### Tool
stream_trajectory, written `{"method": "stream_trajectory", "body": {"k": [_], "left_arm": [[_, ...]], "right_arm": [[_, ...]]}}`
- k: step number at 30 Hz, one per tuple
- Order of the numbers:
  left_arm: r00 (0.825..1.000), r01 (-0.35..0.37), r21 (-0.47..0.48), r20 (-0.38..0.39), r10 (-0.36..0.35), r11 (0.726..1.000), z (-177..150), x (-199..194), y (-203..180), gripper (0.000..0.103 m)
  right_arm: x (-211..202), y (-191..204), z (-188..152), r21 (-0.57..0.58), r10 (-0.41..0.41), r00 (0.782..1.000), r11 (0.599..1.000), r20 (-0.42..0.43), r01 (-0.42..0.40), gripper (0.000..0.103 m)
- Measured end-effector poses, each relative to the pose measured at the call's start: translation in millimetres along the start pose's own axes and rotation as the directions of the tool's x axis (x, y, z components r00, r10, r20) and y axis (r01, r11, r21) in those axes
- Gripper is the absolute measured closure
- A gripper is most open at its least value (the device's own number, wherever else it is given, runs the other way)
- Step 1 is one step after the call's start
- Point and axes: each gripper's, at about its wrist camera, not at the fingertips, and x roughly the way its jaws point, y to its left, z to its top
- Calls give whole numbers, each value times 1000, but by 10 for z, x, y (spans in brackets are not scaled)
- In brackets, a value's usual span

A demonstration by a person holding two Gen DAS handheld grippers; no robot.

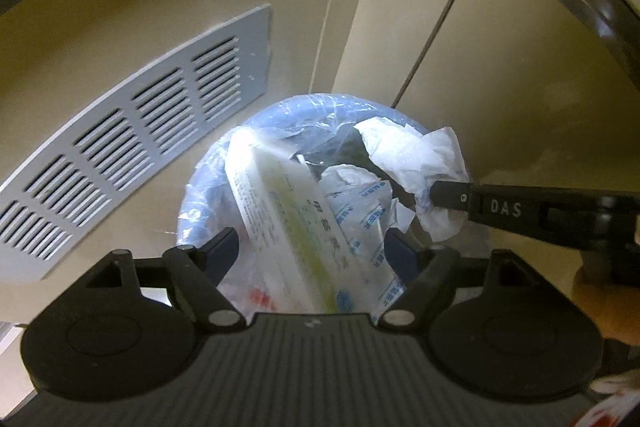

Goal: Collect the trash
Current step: 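Open both tools to drop the tissue and medicine box in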

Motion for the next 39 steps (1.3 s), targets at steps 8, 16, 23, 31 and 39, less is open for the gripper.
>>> {"method": "stream_trajectory", "body": {"k": [8, 16, 23, 31, 39], "left_arm": [[999, -35, 16, 27, 35, 999, -1, -233, 10, 25], [997, -62, -13, 39, 63, 998, -9, -411, 79, 25], [997, -65, -27, 46, 66, 998, -65, -469, 162, 25], [996, -57, -25, 66, 59, 998, -110, -585, 187, 26], [998, -4, -20, 68, 5, 1000, -106, -552, 184, 71]], "right_arm": [[98, 87, -29, -18, 2, 1000, 1000, -23, -2, 91], [313, 129, -21, -58, -13, 998, 998, -57, 10, 91], [564, 185, -62, -114, -34, 997, 993, -69, 26, 92], [332, 181, -25, -91, -23, 999, 996, -23, 21, 57], [-116, 206, -220, -123, -19, 998, 992, 65, 27, 46]]}}
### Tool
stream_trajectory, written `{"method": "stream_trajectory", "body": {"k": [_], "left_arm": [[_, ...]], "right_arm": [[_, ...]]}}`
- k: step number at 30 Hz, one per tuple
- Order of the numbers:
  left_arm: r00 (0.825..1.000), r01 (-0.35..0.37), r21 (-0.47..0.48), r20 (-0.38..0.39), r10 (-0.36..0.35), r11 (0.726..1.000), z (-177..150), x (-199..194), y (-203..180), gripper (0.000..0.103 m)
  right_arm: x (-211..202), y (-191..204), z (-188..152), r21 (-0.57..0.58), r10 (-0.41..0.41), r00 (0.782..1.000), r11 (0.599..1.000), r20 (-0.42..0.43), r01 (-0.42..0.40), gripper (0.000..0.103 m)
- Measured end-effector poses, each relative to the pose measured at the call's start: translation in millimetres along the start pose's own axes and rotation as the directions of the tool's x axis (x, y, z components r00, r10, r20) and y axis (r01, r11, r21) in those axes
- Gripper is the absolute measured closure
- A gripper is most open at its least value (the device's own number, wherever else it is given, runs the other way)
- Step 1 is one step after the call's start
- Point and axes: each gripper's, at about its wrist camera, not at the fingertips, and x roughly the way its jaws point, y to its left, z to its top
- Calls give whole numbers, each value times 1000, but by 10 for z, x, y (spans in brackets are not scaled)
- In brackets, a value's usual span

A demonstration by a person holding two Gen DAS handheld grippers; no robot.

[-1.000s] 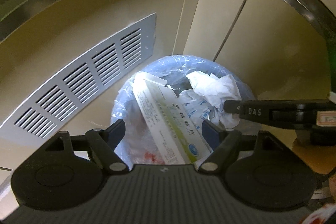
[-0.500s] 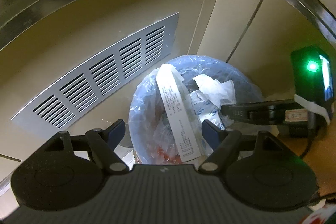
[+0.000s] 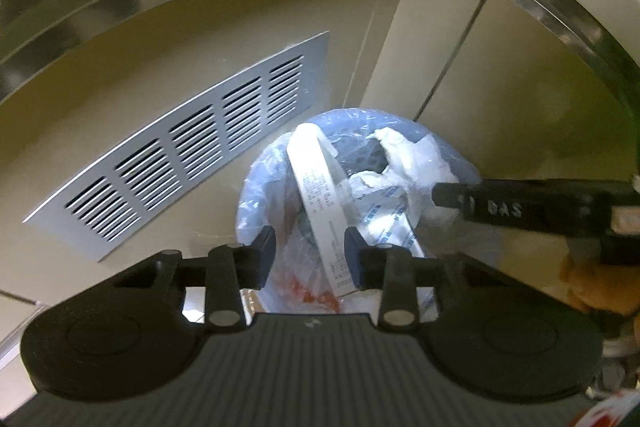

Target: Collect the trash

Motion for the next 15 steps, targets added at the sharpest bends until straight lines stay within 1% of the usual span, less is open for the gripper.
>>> {"method": "stream_trajectory", "body": {"k": [2, 4, 10, 15], "left_arm": [[1000, 25, 2, -1, -25, 1000, 18, 76, -24, 73], [999, 47, -1, -18, -47, 999, 31, 176, -49, 75], [997, 67, 37, -38, -65, 997, 35, 404, -204, 75], [997, 61, 61, -55, -58, 996, 21, 512, -256, 75]], "right_arm": [[-50, -19, -9, -7, -7, 1000, 1000, 5, 7, 47], [-52, -52, -45, -4, -7, 1000, 1000, -2, 7, 47], [-67, -156, -83, 12, -11, 1000, 1000, -11, 11, 48], [-44, -222, -109, 24, -15, 1000, 1000, -22, 15, 48]]}}
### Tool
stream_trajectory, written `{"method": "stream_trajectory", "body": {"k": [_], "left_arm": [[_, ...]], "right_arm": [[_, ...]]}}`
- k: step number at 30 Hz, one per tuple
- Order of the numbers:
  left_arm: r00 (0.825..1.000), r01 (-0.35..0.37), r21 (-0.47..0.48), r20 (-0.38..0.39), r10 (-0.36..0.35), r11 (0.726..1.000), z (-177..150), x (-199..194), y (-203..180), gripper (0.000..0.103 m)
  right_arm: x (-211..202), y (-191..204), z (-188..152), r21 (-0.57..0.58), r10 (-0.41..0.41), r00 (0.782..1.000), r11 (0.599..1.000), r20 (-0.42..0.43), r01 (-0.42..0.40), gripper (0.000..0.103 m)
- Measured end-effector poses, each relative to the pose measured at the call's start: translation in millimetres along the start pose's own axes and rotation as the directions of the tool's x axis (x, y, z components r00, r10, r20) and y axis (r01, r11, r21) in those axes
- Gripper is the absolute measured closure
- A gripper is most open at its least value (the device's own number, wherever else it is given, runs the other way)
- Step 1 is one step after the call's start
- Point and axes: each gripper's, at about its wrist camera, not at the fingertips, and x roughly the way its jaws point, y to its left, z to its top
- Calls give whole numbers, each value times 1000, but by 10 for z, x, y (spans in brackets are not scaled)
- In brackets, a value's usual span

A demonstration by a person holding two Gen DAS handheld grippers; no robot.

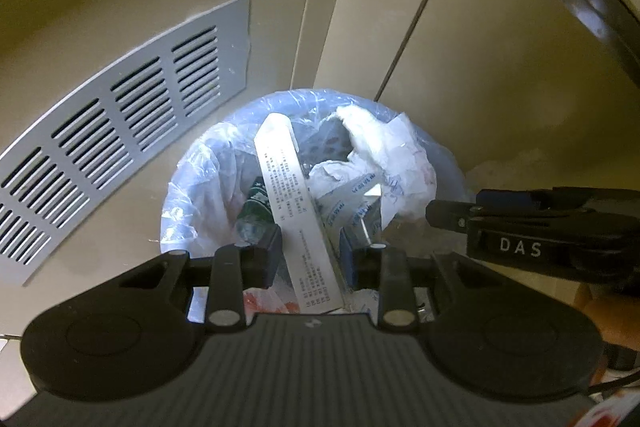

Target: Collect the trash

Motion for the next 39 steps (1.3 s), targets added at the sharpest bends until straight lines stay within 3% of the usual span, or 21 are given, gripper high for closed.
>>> {"method": "stream_trajectory", "body": {"k": [13, 18, 24, 27, 31, 39], "left_arm": [[998, -50, -49, 26, 51, 998, -68, -476, 26, 73], [996, -78, -66, 43, 80, 995, -91, -749, -32, 62], [990, -119, -88, 67, 125, 989, -140, -1089, -71, 39], [986, -132, -120, 90, 143, 984, -172, -1259, -69, 26], [980, -114, -158, 142, 137, 981, -228, -1501, -45, 13], [974, -32, -132, 219, 61, 991, -376, -1927, 134, 0]], "right_arm": [[-319, 192, -7, -43, 83, 997, 996, -7, -83, 47], [-519, 234, -85, -36, 113, 993, 993, -31, -114, 47], [-806, 261, -198, -40, 148, 987, 988, -60, -151, 46], [-987, 270, -237, -58, 157, 986, 985, -57, -160, 37], [-1207, 315, -238, -85, 159, 987, 983, -22, -160, 31], [-1740, 531, -369, -37, 76, 990, 997, 115, -72, 28]]}}
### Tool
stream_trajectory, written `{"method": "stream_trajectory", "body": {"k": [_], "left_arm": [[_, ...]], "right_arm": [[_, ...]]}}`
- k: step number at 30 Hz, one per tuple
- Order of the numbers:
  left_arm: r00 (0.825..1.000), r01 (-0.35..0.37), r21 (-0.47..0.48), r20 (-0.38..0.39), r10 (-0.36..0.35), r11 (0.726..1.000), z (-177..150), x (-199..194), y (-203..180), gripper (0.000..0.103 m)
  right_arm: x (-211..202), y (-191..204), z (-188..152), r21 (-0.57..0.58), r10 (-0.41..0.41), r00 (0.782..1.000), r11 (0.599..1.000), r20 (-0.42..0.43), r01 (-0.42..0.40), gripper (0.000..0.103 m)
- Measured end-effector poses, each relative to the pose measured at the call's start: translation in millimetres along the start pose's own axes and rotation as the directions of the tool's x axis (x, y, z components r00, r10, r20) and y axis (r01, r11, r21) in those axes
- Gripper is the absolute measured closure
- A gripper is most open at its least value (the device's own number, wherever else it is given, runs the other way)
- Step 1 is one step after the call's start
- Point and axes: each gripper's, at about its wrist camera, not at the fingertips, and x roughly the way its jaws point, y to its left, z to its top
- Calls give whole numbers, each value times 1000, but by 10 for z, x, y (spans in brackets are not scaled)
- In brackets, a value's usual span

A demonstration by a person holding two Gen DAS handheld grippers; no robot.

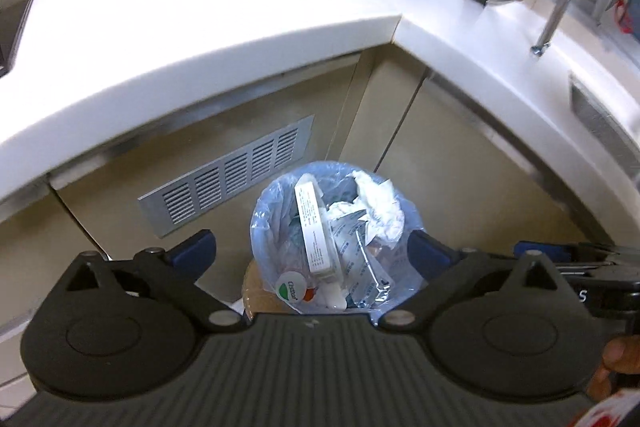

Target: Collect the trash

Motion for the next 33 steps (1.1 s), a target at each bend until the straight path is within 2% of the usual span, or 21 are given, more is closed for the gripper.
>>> {"method": "stream_trajectory", "body": {"k": [5, 8, 12, 16, 22, 25, 33], "left_arm": [[998, 64, 104, 20, -66, 993, -18, -312, 199, 0], [995, 85, 150, 43, -93, 985, -33, -508, 344, 0], [993, 104, 163, 29, -110, 981, -48, -723, 480, 0], [995, 86, 172, 34, -93, 981, -98, -910, 518, 0], [995, 63, 151, 62, -73, 987, -107, -1145, 528, 0], [995, 45, 150, 83, -57, 988, -79, -1247, 475, 0], [992, 53, 160, 108, -70, 986, -31, -1457, 350, 0]], "right_arm": [[-356, 274, -223, 120, -121, 987, 987, 107, 108, 27], [-549, 461, -359, 196, -178, 974, 969, 138, 150, 26], [-738, 757, -528, 227, -227, 963, 955, 144, 191, 26], [-911, 994, -665, 197, -250, 957, 956, 147, 219, 25], [-1074, 1119, -681, 161, -272, 950, 955, 155, 247, 25], [-1167, 1125, -665, 140, -260, 953, 961, 154, 240, 25], [-1425, 1146, -602, 113, -228, 955, 971, 191, 210, 25]]}}
